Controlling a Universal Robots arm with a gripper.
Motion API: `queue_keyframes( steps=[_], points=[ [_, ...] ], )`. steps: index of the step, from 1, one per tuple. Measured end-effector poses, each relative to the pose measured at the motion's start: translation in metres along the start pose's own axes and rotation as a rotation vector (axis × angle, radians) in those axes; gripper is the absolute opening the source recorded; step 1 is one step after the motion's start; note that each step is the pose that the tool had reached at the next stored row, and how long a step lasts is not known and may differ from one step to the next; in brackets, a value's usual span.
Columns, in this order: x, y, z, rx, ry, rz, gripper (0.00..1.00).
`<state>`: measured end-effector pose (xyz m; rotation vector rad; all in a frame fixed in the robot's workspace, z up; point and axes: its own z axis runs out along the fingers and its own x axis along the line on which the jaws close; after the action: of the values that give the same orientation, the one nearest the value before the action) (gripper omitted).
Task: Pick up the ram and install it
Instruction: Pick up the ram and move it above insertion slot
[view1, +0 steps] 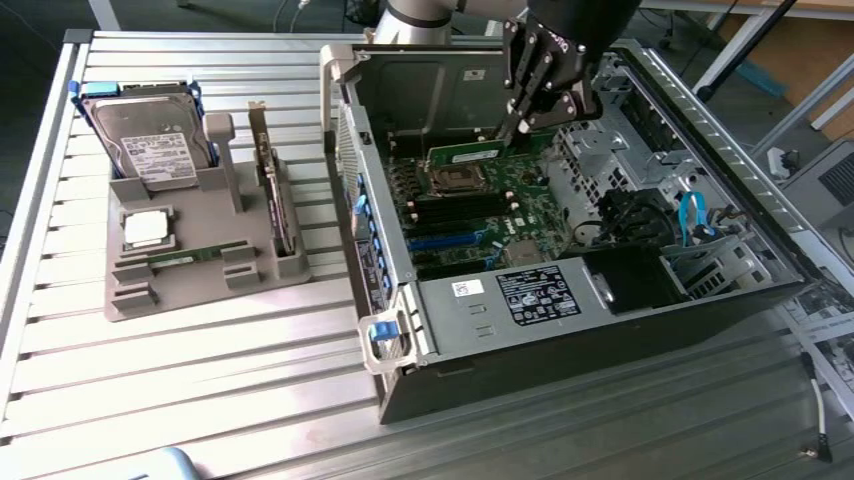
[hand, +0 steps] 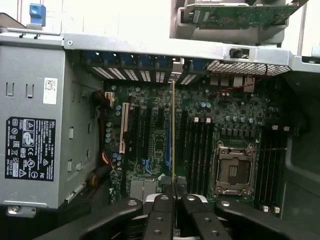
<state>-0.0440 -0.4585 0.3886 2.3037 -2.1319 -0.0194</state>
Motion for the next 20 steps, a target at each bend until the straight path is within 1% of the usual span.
queue_keyframes(
  steps=[7,8,9,10,11,12,13,20],
  points=[
    [0.0000,-0.0004,0.0000,-0.0006,-0.0001,0.000,0.12],
    [0.0000,-0.0009,0.0001,-0.0026,-0.0005,0.000,0.12],
    [0.0000,-0.0016,0.0001,-0.0061,-0.0007,0.000,0.12],
    [0.0002,-0.0034,0.0000,-0.0145,-0.0012,0.000,0.12],
    [0.0003,-0.0046,0.0000,-0.0196,-0.0017,0.000,0.12],
    [0.0004,-0.0054,-0.0001,-0.0232,-0.0018,0.000,0.12],
    [0.0004,-0.0056,-0.0001,-0.0240,-0.0018,0.000,0.12],
    [0.0004,-0.0056,0.0000,-0.0245,-0.0020,0.002,0.12]
  ],
)
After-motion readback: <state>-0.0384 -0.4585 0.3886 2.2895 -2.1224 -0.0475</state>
